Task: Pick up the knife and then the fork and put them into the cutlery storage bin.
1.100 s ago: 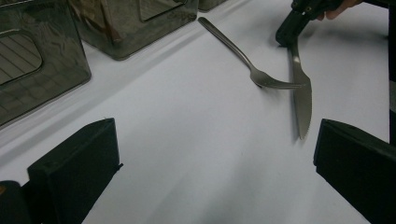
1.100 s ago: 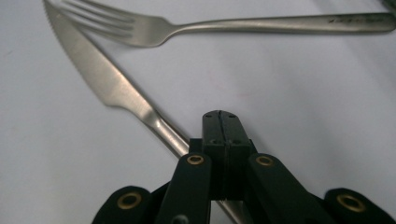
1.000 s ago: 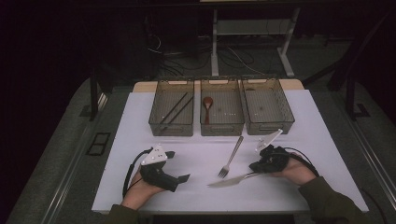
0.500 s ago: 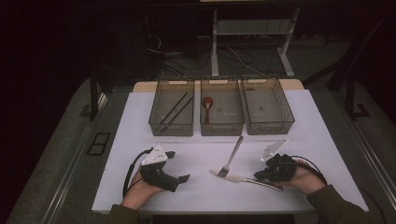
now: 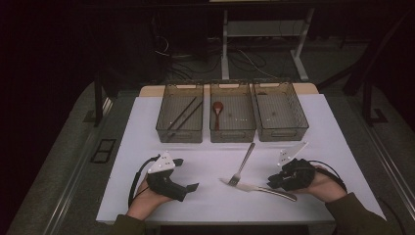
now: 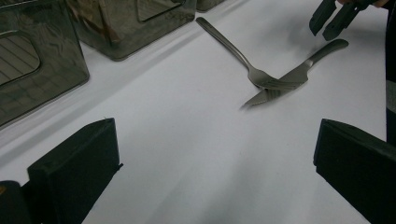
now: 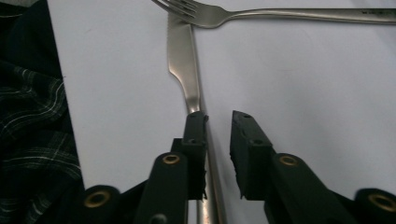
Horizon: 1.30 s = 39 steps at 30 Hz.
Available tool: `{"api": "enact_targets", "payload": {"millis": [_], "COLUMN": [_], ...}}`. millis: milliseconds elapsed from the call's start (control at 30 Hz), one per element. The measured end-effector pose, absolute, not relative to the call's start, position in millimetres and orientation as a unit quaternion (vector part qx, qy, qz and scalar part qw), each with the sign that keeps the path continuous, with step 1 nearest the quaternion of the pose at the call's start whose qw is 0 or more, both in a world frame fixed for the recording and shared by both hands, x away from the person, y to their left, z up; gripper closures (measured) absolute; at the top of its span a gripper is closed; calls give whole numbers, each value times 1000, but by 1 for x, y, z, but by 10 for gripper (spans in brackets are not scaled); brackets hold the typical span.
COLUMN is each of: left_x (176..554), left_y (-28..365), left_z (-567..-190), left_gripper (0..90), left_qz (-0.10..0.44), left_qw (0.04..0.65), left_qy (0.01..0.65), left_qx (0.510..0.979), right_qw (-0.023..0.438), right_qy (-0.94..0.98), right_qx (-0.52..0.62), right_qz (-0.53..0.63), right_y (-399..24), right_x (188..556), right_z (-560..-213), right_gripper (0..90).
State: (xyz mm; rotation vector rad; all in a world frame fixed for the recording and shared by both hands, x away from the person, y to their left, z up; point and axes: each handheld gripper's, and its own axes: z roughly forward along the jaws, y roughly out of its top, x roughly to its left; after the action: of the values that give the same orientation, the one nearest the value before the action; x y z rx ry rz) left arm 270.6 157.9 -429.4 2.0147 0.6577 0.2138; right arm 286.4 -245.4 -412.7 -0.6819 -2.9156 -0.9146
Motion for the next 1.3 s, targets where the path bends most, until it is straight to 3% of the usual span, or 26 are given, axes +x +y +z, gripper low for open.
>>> {"api": "enact_targets", "payload": {"millis": [300, 600, 1300], "left_x": [271, 270, 271], "left_y": [157, 156, 155], "left_z": [-430, -430, -431], "left_gripper": [0, 0, 0], "left_qz": [83, 82, 80], "left_qw": [483, 484, 483], "left_qy": [268, 267, 266], "left_qx": [830, 829, 830], "right_qw": [10, 0, 2], "right_qy": [-945, -967, -992], "right_qx": [-189, -156, -106], "right_qz": [-268, -202, -73], "right_y": [-230, -214, -175], "right_x": [283, 285, 295], "right_z": [-411, -411, -419], "right_gripper": [665, 665, 759]}}
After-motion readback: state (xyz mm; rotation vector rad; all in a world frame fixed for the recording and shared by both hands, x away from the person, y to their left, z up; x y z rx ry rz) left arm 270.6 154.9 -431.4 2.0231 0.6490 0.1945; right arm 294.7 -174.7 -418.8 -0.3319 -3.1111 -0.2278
